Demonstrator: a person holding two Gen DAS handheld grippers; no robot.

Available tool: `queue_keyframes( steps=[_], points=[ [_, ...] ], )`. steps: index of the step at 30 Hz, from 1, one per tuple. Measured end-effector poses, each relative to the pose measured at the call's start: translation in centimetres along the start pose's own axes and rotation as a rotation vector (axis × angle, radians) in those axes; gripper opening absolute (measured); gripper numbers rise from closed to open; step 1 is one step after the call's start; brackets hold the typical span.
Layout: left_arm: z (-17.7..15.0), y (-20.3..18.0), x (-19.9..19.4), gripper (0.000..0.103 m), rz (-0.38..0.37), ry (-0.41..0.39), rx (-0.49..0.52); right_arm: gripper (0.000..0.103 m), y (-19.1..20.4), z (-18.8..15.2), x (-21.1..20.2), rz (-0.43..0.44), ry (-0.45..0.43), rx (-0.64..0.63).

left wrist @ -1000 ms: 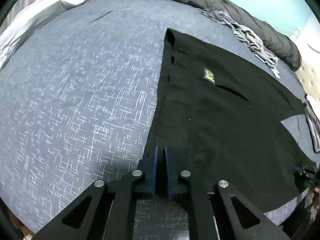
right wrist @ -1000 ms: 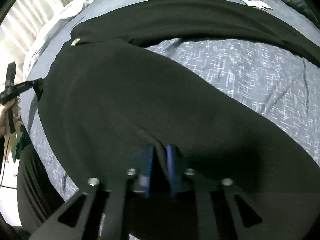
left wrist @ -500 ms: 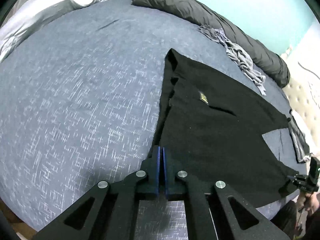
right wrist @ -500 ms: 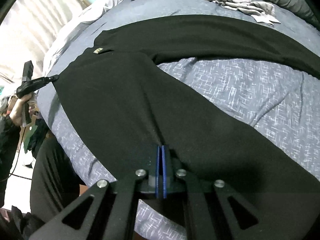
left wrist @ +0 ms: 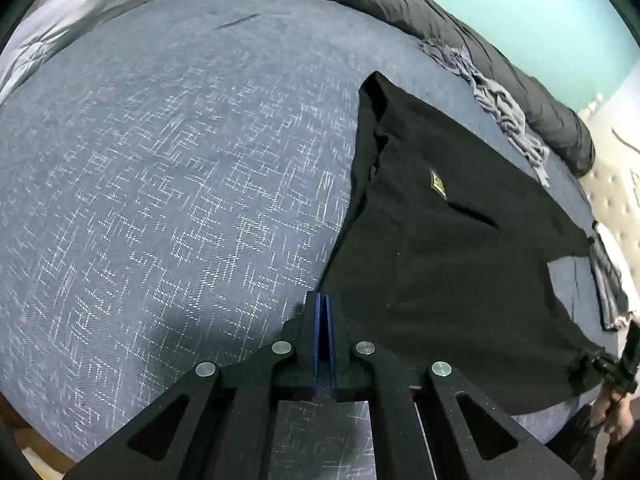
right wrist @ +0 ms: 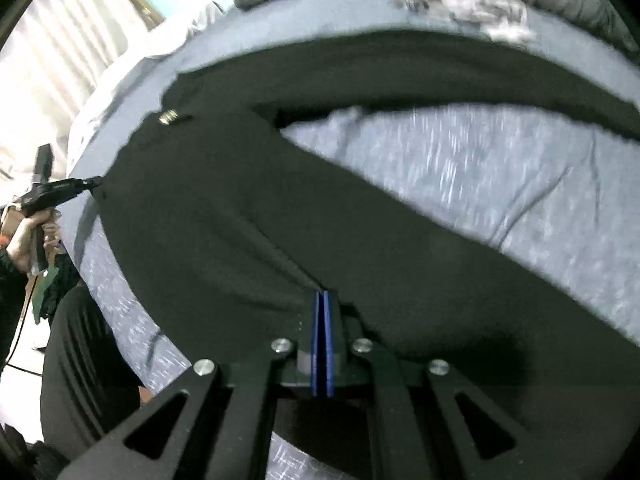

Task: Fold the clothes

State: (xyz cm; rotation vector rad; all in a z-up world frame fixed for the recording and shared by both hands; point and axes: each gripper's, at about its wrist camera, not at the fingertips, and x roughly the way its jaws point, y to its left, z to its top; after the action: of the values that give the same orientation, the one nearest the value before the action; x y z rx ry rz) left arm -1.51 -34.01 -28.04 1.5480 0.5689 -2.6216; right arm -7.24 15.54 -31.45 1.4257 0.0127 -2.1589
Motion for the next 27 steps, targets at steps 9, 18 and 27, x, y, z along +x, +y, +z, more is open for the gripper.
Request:
queue_keyframes(
  steps=[9, 18, 27],
  points=[
    [-1.0, -1.3, -1.9, 0.009, 0.046, -0.011, 0.034, 0.038, -4.2, -0.8, -4.5, 0.0, -0.034, 0.083],
    [-2.2, -2.7, -2.4, 0.025, -0.002, -0.003, 0.005, 0.053, -18.8, -6.9, -15.0, -0.297, -0.149, 0.402],
    [-3.3, -4.0, -4.5, 0.029, -0.023, -0.061, -0.046, 0.058, -27.6, -12.9, -18.4, -0.422, -0.138, 0.628]
  ],
)
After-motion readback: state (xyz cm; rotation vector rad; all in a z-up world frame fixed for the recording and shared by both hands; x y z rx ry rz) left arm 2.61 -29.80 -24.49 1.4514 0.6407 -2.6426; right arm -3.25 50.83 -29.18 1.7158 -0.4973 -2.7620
